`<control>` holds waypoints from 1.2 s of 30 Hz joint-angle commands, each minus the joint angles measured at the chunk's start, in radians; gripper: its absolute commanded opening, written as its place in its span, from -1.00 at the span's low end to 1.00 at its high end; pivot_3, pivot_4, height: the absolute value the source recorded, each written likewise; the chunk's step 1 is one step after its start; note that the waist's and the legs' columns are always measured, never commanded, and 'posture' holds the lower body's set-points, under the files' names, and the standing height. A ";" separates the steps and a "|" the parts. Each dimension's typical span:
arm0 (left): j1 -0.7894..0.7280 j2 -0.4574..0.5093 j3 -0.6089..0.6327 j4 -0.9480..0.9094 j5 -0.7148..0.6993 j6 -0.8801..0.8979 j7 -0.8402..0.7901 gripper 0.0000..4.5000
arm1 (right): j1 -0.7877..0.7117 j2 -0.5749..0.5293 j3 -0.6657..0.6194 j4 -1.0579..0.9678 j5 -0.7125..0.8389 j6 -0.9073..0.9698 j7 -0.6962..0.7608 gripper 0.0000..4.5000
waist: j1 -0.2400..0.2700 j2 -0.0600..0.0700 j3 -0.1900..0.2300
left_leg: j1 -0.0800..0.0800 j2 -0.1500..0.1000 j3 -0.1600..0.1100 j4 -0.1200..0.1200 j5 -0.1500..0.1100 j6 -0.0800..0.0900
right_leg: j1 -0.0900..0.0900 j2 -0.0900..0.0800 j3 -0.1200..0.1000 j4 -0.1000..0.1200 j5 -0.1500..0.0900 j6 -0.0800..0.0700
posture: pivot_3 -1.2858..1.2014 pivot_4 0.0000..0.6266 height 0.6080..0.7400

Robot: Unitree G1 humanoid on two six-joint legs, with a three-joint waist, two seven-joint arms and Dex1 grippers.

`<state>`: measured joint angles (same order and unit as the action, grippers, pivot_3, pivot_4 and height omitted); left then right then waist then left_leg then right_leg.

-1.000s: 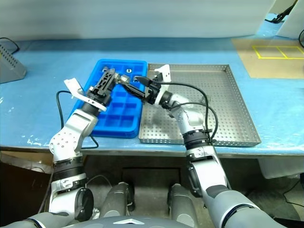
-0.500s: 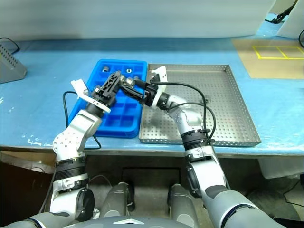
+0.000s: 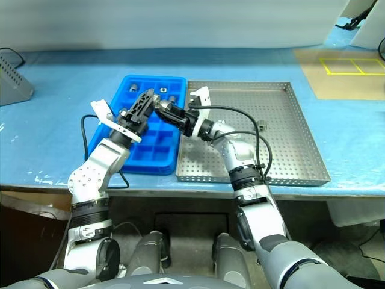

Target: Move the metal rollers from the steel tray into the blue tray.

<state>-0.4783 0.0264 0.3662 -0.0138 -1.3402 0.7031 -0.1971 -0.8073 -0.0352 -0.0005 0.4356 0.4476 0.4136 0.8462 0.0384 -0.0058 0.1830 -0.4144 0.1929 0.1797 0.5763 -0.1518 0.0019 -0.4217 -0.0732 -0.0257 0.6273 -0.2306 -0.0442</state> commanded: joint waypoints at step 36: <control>-0.114 0.198 -0.184 0.405 1.057 -0.563 0.131 -0.24 | -0.044 0.026 -0.066 0.078 -0.056 -0.178 -0.099 -0.29 | 0.000 0.000 0.000 | 0.001 0.000 -0.001 0.000 0.001 0.000 | 0.001 0.000 0.000 0.002 0.001 0.001 | -0.09 -0.52 1.00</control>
<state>-0.5617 0.2131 0.1704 0.3911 -0.3097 0.1722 -0.0779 -0.8452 -0.0102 -0.0571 0.5742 0.3732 0.2484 0.7415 0.0380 -0.0060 0.1829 -0.4131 0.1928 0.1784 0.5766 -0.1510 0.0019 -0.4206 -0.0735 -0.0260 0.6289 -0.2301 -0.0433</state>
